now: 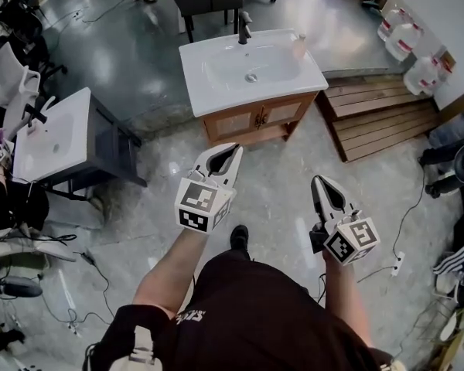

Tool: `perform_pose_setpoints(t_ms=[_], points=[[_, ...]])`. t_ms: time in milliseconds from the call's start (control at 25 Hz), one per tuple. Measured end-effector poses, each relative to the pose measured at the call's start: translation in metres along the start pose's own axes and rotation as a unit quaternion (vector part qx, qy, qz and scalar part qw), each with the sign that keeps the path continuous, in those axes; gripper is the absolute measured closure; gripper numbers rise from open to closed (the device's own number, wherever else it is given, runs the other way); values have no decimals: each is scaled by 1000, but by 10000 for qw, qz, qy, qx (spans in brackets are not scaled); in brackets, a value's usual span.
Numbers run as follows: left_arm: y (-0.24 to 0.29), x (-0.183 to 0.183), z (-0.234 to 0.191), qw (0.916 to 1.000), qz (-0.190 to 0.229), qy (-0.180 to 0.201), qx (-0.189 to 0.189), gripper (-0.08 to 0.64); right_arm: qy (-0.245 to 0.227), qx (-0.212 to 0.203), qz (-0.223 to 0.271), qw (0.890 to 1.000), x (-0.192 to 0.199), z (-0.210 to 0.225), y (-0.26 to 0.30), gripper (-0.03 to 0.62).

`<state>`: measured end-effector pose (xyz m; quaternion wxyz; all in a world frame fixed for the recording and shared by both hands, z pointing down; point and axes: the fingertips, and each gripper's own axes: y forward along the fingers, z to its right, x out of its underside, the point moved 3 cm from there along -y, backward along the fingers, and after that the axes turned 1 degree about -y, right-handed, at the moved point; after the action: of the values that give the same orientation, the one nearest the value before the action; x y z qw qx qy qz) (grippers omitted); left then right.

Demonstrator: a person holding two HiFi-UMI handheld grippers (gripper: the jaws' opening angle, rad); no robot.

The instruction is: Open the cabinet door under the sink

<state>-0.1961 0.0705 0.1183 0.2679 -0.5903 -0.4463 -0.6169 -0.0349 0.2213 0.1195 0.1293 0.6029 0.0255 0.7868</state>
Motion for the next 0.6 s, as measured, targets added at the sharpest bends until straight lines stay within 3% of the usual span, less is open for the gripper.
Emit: perform_pose_setpoints(t_ms=[360,600], points=[[54,-8,-31,9997,-74,-173,148,540,200,61,-279,9994,-6,36,51,578],[86,-6,-49,9994,-89,-324,-123,540,195,-254,-507,9982,-12,66,95,578]])
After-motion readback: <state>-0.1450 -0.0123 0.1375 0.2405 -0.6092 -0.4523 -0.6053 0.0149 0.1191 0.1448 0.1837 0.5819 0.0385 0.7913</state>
